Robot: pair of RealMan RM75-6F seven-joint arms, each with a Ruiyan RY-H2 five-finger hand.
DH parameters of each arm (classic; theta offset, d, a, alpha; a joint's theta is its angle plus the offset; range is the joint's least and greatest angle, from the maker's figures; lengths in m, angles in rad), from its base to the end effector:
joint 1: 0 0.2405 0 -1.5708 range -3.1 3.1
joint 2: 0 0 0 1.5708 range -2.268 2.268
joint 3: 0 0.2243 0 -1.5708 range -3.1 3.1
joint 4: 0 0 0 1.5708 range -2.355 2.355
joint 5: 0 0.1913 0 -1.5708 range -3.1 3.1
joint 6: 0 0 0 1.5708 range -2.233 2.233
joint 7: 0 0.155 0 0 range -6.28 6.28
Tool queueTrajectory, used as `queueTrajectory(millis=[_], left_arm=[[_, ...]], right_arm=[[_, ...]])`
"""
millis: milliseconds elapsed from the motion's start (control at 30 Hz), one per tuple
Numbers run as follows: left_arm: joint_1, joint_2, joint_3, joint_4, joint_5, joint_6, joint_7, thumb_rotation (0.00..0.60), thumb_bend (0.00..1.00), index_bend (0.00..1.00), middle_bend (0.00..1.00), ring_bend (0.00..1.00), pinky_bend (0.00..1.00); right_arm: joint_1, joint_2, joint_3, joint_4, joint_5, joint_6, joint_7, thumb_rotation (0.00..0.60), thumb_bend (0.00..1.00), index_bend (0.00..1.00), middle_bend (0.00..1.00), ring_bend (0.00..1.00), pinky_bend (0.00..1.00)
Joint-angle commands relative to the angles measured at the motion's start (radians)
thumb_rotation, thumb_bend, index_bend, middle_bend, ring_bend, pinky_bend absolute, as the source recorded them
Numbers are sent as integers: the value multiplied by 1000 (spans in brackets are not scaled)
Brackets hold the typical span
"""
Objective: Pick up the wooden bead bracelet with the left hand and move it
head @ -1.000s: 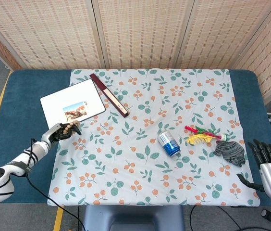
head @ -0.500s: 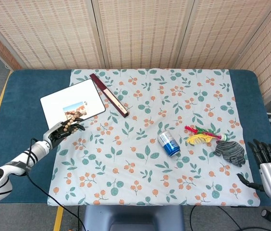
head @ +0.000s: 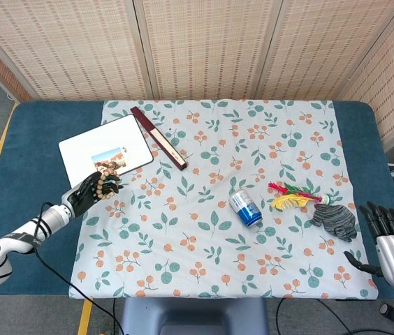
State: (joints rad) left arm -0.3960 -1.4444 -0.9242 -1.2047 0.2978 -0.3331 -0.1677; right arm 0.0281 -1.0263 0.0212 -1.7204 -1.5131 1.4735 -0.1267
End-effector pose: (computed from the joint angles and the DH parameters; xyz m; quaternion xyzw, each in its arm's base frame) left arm -0.2003 0.3619 0.0677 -0.2439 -0.8790 -0.4091 0.0210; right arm -0.2732 -0.1661 0.1725 0.6172 -0.3793 0.3302 0.6051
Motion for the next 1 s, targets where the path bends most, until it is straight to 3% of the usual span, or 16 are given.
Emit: queueTrajectory(millis=[33,100,233,333,400,633,767,833,1000], left_arm=[[2,0,6,-15,38,18,-21,261,487,482,574,235,0],[3,3,7,-25,56,26,-35,341,545,503,584,240,0],[8,7,5,-40,87,37,-56,415,642,519,588,244,0],[13,8,5,-49,109,47,-68,540,862,520,589,246,0],[15,8,5,-52,118,46,-82,591,965,520,591,252,0],[31,4,-7,-66,146,21,-105,600,1000,533,594,254,0],[55,-12,-24,-84,196,9,-40,600,1000,532,573,254,0],[62,-25,-25,-109,264,65,40,600,1000,529,562,250,0],[167,-108,-12,-256,497,331,257,600,1000,525,555,231,0]], right_arm=[[0,1,0,0,0,1,1,418,152,0,0,0,0],[0,1,1,0,1,1,2,419,151,0,0,0,0],[-1,2,0,0,-1,2,4,419,151,0,0,0,0],[-2,3,0,-1,-3,5,5,418,151,0,0,0,0],[-3,4,-1,-2,-5,7,6,419,151,0,0,0,0],[-5,7,-2,-4,-9,12,8,419,151,0,0,0,0],[-6,8,-3,-6,-11,13,8,417,151,0,0,0,0],[-7,9,-4,-6,-13,14,8,418,152,0,0,0,0],[-7,10,-4,-9,-15,15,9,419,152,0,0,0,0]])
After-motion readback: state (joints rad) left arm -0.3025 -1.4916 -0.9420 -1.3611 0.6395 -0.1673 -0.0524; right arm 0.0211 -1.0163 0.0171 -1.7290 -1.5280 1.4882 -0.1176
